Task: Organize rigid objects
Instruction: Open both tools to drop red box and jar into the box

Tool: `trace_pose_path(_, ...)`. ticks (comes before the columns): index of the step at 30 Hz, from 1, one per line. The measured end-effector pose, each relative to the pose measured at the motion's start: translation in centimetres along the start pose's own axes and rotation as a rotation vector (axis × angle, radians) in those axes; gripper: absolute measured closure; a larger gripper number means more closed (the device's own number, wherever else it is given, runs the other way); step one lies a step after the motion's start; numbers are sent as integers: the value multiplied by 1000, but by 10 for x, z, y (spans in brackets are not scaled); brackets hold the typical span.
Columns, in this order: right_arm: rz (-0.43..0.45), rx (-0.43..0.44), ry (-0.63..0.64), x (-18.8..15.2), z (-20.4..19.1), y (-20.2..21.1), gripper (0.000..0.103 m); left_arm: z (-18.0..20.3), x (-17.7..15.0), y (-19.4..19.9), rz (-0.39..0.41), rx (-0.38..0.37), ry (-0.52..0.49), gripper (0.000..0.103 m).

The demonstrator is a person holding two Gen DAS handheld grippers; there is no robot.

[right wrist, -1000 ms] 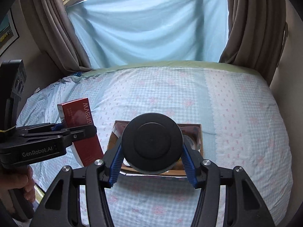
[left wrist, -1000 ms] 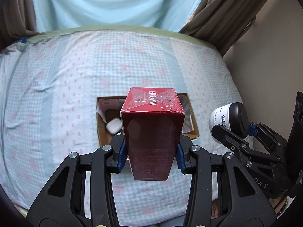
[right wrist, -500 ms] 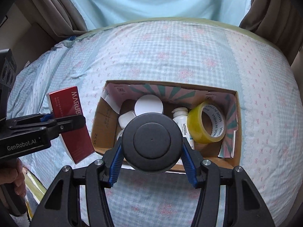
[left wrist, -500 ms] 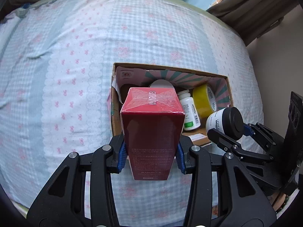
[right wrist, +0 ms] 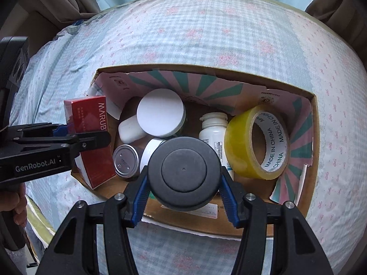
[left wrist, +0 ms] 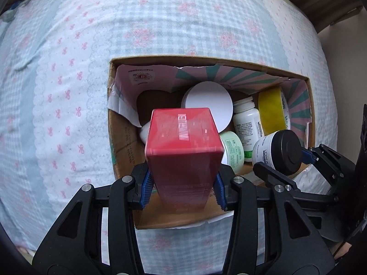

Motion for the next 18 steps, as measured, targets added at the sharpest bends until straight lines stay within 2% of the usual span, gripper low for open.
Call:
trace_pose_path(1,-9,-3,10,1,0,-3,50,3,2,2,6,-5,-13,33)
trace_pose_path(2,-27,8,23,1,0,-6,41,6,3,5,15,-2,-24,3)
trace_pose_path(3,-49,29,42,0,-1,-9,25,8,4,8,37,0,-34,0)
trace_pose_path(4,-45,38,58,-2,-1,-9,0,10,5,10,41,0,-44,0)
trace_pose_path(7,6,-23,81,-9,3,-2,0,11,6,11,29,3,-54,0)
trace_pose_path(18,30,-23,22,-19,16,17,0,10,-6,32,60,9,-37,0)
Point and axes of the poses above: each gripper's, at about its wrist camera, not at the fingertips, and y roughly against the way its jaws point, z to its right, x to its top, the point moved 1 cm from there along -y, roughly the way its jaws point
